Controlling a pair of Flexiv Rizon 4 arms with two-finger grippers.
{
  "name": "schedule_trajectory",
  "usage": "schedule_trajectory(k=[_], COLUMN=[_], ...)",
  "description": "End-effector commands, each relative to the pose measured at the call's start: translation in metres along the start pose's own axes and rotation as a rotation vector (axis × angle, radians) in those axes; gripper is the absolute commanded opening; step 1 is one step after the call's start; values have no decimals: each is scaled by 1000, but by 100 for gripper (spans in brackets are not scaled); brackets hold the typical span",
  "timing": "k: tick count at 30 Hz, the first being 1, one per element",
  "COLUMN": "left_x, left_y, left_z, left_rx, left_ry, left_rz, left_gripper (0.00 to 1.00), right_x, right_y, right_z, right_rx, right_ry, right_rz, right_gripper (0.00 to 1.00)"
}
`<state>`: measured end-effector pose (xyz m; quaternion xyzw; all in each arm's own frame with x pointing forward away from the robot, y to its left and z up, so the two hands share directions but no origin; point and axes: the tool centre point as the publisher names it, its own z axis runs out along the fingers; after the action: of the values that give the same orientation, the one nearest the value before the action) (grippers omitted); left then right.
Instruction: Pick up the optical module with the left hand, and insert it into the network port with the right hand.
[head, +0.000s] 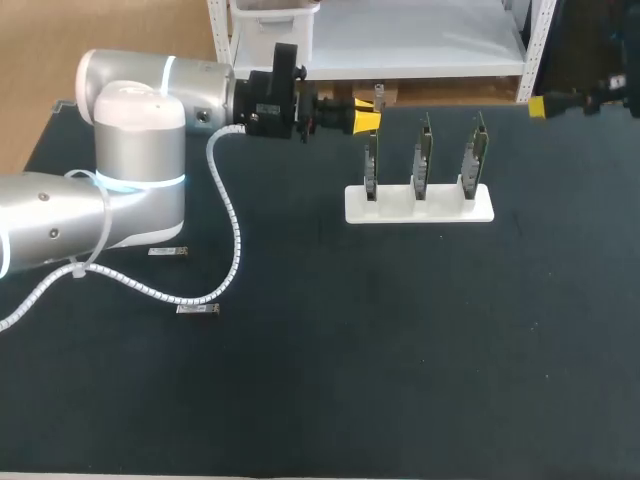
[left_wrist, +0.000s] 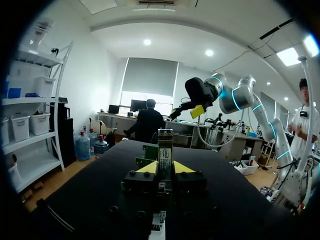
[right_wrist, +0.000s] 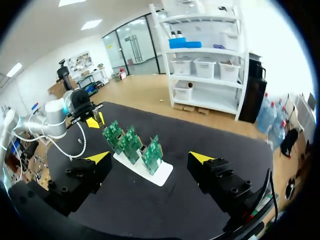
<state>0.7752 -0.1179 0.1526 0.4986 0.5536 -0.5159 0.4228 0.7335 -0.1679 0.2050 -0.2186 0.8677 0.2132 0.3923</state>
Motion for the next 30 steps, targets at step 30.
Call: schedule_trajectory(k=[30], left_x=[0], left_y=[-2], left_z=[0], left_rx=[-5], left_ry=[0], left_rz=[0], left_gripper=[0], right_x=[-45], right_y=[86], right_z=[100], right_rx=[-958], right_ry=[86], right_rz=[-617], right_gripper=[100])
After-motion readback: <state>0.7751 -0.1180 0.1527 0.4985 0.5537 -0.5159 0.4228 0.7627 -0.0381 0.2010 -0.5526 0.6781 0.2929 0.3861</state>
